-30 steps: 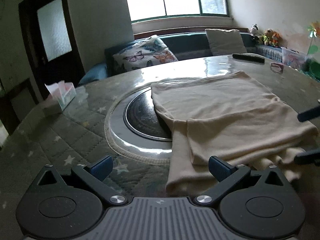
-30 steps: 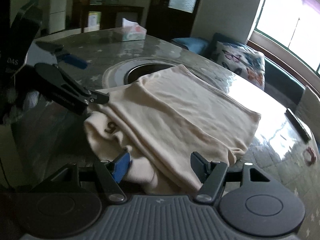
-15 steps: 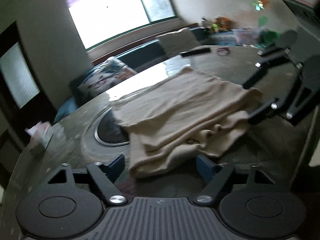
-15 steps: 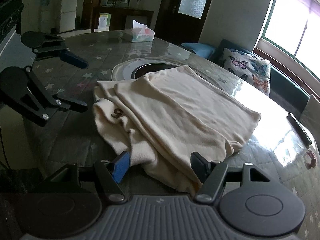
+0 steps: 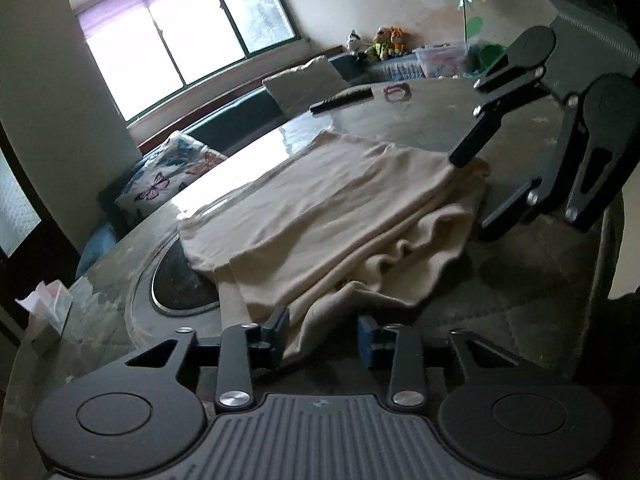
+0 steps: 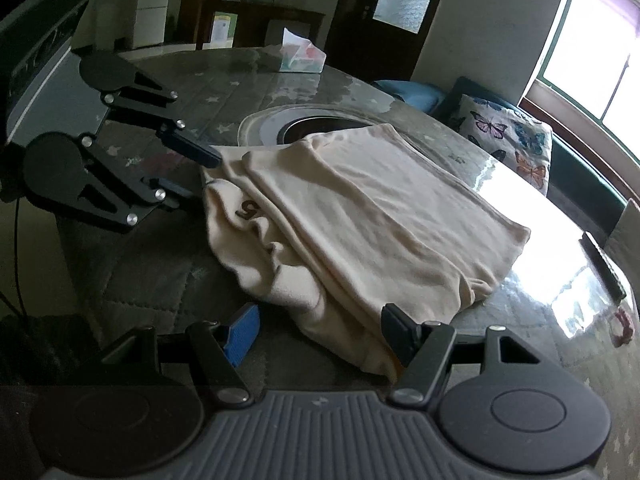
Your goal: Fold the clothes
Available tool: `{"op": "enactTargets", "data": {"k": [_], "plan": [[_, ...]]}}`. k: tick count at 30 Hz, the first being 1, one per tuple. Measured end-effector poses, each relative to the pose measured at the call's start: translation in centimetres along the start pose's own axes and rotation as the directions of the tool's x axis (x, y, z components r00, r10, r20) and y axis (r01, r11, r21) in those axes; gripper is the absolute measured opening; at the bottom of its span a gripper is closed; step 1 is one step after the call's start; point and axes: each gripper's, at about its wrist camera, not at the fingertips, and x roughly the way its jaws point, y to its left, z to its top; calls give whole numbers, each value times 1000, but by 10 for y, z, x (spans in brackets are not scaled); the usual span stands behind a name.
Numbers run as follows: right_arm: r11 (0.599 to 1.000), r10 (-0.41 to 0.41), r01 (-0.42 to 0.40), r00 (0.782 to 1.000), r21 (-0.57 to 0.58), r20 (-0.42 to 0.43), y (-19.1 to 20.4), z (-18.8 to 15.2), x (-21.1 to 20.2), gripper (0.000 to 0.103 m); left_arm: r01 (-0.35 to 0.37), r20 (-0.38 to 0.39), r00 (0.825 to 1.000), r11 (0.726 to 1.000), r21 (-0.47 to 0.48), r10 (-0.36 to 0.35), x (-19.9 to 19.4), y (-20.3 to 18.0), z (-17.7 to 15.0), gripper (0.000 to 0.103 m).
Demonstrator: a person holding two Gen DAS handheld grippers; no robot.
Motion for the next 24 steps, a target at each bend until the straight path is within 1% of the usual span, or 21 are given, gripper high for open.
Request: {"op": "enactTargets", "data": {"k": [2,3,4,5,9,10,12,14,15,16,17,20,21,22,23,24], "plan": [[1000,-7,7,1000,-18,7,2,1,3,69,4,19,1000,1000,-11,-4,1,2,3,20],[1000,-8,8,1000,-27,8,2,2,5,69,6,29,1000,1000,-17,-5,2,3,5,20],[999,-9,10,1000,-31,7,2,2,6,69,6,37,999,1000,-27,-5,3,5,6,14],[999,-13,14,1000,-37,9,2,3,9,69,6,44,999,999,-37,-5,4,7,8,12],[998,-22,24,999,-56,29,3,5,16,67,24,59,998,990,-142,-16,8,23,16,5],[998,-22,24,999,-59,33,3,5,18,65,25,60,998,986,-162,-15,10,26,18,2],[998,-17,19,999,-61,37,4,6,22,60,30,62,998,979,-201,-18,14,33,21,2],[999,-9,11,999,-47,42,2,7,24,44,28,55,998,975,-222,-16,19,36,22,2],[999,-4,6,999,-35,45,0,8,25,39,23,49,999,973,-229,-12,20,37,22,2],[1000,1,0,999,-23,48,-1,9,25,28,28,49,999,971,-236,-17,20,38,21,3],[1000,6,-6,999,-11,50,-3,10,26,22,40,50,998,969,-242,-29,19,39,20,4],[999,19,-22,998,47,64,-12,11,23,16,37,42,999,970,-240,-28,12,42,16,8],[997,22,-27,998,68,66,-15,13,23,15,35,40,999,972,-233,-26,10,43,14,11],[996,26,-32,997,86,70,-18,14,23,14,35,40,999,973,-227,-27,7,43,12,21],[994,31,-39,997,103,72,-21,15,23,14,33,38,999,974,-225,-25,3,44,10,41],[992,36,-45,997,121,73,-24,16,22,14,32,43,999,975,-220,-23,-1,43,7,50]]}}
